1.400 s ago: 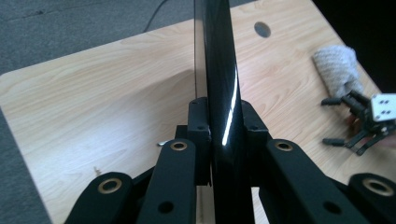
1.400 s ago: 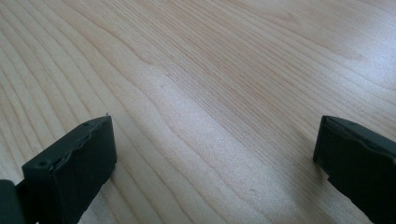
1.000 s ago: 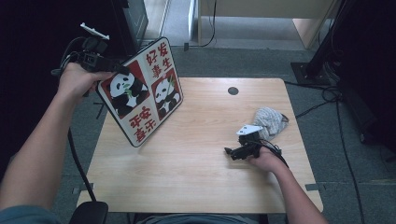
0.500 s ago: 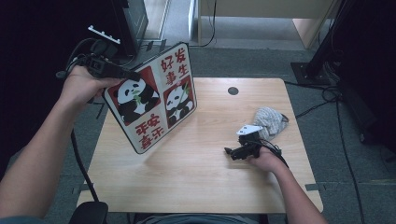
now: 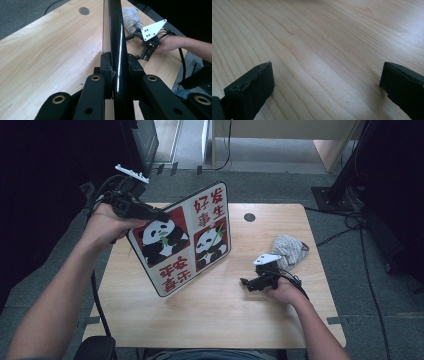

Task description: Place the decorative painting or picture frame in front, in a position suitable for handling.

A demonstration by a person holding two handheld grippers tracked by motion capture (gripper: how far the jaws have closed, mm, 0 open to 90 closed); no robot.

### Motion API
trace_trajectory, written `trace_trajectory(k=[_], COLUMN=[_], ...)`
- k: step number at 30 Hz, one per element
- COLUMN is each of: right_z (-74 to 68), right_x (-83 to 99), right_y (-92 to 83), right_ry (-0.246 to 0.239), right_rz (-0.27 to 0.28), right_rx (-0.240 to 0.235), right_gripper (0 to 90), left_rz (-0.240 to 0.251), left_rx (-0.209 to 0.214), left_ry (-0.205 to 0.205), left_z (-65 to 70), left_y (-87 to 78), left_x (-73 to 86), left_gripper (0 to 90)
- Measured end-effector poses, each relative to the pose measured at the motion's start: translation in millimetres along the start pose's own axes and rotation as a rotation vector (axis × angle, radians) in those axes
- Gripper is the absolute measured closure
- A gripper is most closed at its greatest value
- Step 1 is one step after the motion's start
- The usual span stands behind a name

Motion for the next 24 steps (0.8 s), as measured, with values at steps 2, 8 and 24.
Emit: trace_trajectory(k=[2,8,24], right_z=[0.2,0.0,0.1], right_x=[0.0,0.0,0.1], right_y=[-0.1,0.0,-0.1], right_ry=[-0.001,-0.001,-0.002], right_rz=[0.000,0.000,-0.001], right_rx=[0.002,0.000,0.002], right_gripper=[0.0,0.0,0.0], left_rz=[0.004,0.007,0.028], left_rx=[0.001,0.010,0.034], left_ry=[0.006,0.005,-0.036], left_z=[2.0,7.2,11.6], left_y=[5.6,17.4,33.7], left_x=[0.6,2.7,-6.0], left_gripper=[79.7,79.7,79.5])
Point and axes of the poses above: each handheld gripper's, and its own axes: y roughly forward along the jaws, x roughly out of its underside, z roughly to its right, the point moved 7 cm from there along y, roughly forward along the jaws, and after that the axes turned 5 degrees about -z, right-handed, at the moved point
